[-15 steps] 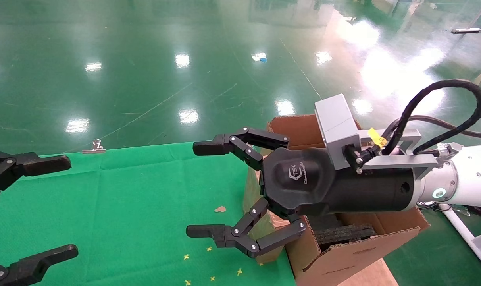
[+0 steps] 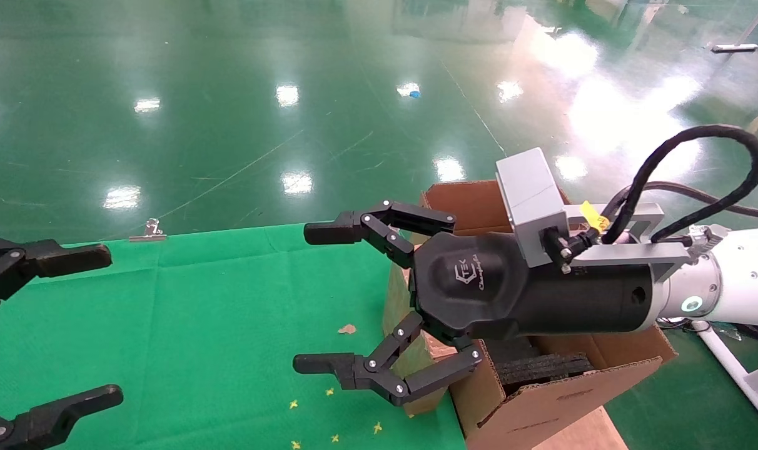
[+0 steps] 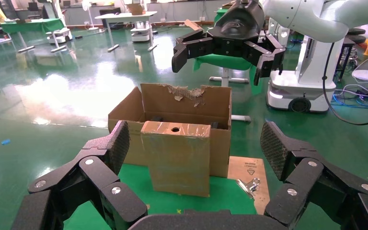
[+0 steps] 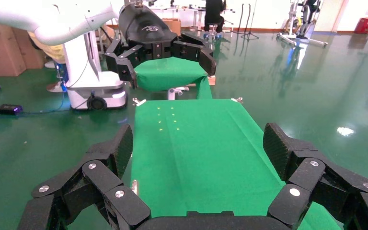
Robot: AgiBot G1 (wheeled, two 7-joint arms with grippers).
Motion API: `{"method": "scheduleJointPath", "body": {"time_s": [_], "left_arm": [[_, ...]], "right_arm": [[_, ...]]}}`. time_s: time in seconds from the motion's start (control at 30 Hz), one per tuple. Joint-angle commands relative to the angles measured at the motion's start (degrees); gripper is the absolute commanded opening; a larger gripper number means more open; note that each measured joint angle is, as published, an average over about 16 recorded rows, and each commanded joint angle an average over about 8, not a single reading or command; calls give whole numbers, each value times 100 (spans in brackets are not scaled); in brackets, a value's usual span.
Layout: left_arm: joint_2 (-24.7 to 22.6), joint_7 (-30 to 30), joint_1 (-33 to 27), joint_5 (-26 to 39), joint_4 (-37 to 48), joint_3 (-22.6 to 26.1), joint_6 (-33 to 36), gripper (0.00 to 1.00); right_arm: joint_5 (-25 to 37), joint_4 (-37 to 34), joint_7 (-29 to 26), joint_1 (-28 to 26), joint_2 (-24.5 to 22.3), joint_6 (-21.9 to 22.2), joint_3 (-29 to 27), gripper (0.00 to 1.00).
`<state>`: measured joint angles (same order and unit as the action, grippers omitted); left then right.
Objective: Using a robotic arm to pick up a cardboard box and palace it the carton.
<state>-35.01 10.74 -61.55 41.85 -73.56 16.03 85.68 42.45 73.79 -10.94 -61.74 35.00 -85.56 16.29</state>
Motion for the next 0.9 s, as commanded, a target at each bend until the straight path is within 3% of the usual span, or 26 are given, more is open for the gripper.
{"method": "scheduleJointPath", "body": {"time_s": [0.03,0.2,0.33,0.67,0.9], "left_arm": [[0,0,0,0,0,0,0,100],[0,-2,-1,-1,3,2,1,100],[0,-3,-3,-2,4,4,1,100],[2,-5,-4,-5,5,9,0,100],[3,-7,-5,-7,5,12,-1,100]], "right_arm": [[-17,-7,13,8,0,-5,-9,100],[327,119,-143,-122,-10,55,152,100],[1088,281,-512,-502,60,50,537,100],[3813,375,-1861,-2195,856,-406,2237,100],[4654,389,-2392,-3497,1087,-519,3420,100]]}}
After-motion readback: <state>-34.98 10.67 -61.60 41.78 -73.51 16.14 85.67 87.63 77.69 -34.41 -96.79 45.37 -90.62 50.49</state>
